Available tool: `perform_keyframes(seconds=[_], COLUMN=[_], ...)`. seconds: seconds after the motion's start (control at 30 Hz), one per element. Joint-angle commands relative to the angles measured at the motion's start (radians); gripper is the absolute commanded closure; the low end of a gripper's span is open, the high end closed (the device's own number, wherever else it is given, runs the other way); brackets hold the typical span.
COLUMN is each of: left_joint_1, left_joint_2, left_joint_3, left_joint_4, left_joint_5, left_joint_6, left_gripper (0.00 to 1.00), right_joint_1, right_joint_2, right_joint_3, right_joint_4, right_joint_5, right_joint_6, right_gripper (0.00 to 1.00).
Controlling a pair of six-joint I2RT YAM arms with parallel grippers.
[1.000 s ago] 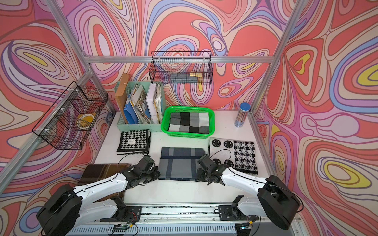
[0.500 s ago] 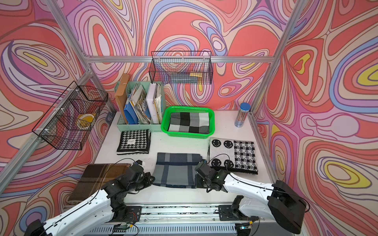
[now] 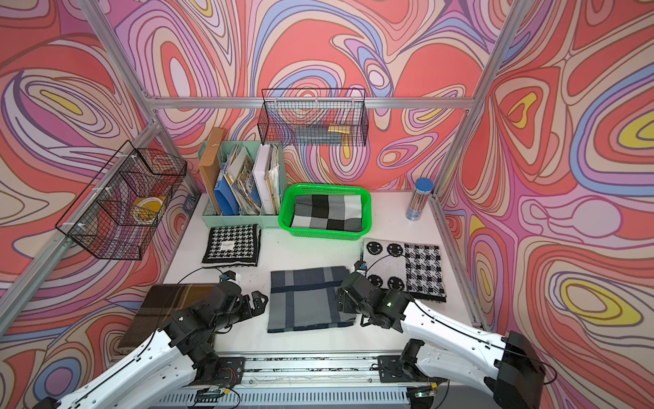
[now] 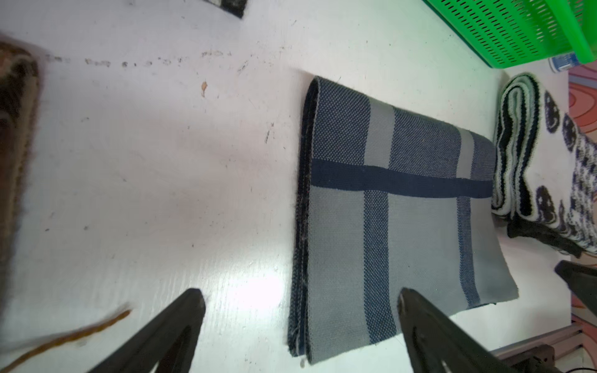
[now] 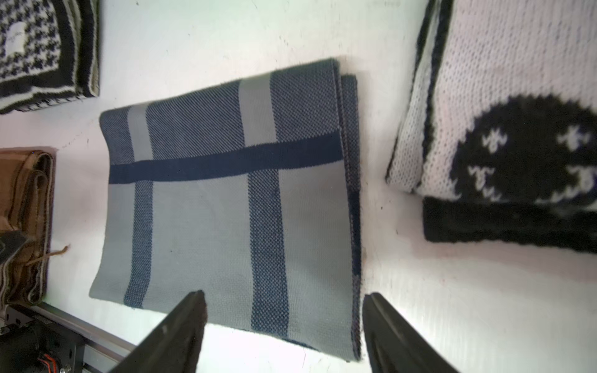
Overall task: Put the folded scarf in the basket
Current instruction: Move the scarf to the center of the board, then pick up the scarf at the center of the board.
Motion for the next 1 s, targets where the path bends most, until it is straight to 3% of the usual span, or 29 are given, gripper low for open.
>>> perform_keyframes(seconds=[0.0, 0.13, 0.23, 0.67, 0.97], left_joint_1=[0.0, 0.002, 0.008, 0.097, 0.104], left_joint_2=[0.128, 0.264, 0.331, 0.523, 0.621], left_joint_3=[0.054, 0.113, 0.128, 0.107, 0.107], left_joint_4=[0.07, 0.149, 0.205, 0.397, 0.433], left_joint_5=[-0.02, -0.035, -0.037, 0.085, 0.093], left_joint_6=[0.081, 0.111, 0.12, 0.104, 0.103], left_gripper=[0.01, 0.01, 0.01, 0.02, 0.12], right_joint_1=[-0.079, -0.247, -0.302, -0.339, -0.345], right_joint_2=[0.023, 0.088, 0.163, 0.421, 0.53], right_joint_3=[0.024, 0.028, 0.047, 0.123, 0.149], right_joint_4=[0.053, 0.168, 0.231, 0.282, 0.31], right_joint_5=[-0.011, -0.193, -0.224, -0.173, -0.193], right_joint_6=[-0.072, -0.109, -0.13, -0.239, -0.258], right_gripper=[0.22, 0.23, 0.26, 0.31, 0.29])
